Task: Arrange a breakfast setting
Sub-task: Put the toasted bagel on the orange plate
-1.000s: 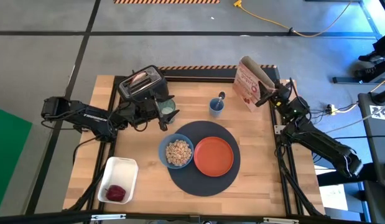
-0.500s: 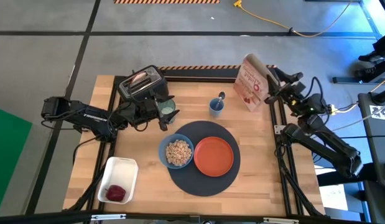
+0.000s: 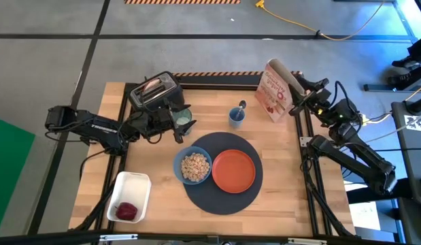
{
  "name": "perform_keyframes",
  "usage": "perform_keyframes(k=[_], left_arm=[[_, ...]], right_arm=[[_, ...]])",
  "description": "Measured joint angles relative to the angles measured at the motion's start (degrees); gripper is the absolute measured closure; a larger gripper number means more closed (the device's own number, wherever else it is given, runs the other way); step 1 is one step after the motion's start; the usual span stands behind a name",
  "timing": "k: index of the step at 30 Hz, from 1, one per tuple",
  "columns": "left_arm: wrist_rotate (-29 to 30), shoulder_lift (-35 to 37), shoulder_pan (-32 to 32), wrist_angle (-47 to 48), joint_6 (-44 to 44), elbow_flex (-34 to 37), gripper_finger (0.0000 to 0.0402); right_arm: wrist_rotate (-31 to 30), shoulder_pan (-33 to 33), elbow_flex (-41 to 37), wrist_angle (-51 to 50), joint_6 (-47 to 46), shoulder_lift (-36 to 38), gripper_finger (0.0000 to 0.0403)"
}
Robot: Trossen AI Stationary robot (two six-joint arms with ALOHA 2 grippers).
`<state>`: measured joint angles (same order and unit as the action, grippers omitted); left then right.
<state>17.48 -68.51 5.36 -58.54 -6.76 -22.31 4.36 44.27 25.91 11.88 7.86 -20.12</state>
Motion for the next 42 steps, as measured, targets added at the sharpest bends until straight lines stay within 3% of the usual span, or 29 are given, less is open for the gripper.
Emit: perform_keyframes(k=[12,22,33,36,42], left_arm=[[0.0,0.0,0.0,-0.3,-2.0,0.0,0.0079],[0.0,0.0,0.0,-0.2,-2.6,0.0,0.0079],[0.0,0.0,0.0,-0.2,-2.7,0.0,0.0079],[0.0,0.0,0.0,-0.2,-2.7,0.0,0.0079],[0.0,0.0,0.0,0.0,-2.9,0.0,0.0079]], right_arm=[[6.5,0.0,0.0,0.7,0.1,-1.1,0.0198],[7.2,0.0,2.8,1.7,3.0,-3.5,0.0198],[14.7,-1.0,7.2,1.6,0.3,-12.4,0.0198],[12.7,-4.4,7.2,1.9,1.9,-16.4,0.0198],[2.2,-14.0,7.1,7.3,9.1,-23.1,0.0198]])
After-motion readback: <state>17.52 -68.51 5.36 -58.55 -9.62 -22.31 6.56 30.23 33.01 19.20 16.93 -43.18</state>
